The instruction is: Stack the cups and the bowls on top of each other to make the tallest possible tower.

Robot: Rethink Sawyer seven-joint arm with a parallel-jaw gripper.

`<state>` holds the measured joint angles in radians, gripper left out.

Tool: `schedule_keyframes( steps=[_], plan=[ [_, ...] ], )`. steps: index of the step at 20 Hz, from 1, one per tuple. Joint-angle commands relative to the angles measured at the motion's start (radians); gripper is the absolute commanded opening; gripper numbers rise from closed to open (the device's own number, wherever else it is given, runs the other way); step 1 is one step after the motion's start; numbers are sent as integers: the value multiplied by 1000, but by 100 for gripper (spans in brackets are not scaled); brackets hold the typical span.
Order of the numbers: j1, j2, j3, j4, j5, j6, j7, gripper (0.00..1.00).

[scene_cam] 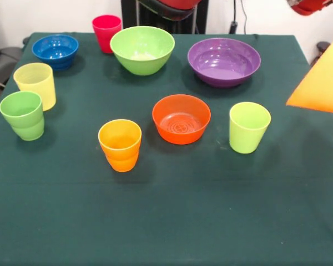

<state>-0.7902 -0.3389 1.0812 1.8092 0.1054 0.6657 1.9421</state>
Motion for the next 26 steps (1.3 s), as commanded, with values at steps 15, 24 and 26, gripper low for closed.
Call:
schedule_keyframes(
  steps=[15, 24, 26],
  plan=[
    [149, 155, -5, -259, -134, 171, -240, 0],
    [150, 148, -37, -352, -205, 226, -257, 0],
    [143, 140, -36, -359, -217, 240, -252, 0]
  ],
)
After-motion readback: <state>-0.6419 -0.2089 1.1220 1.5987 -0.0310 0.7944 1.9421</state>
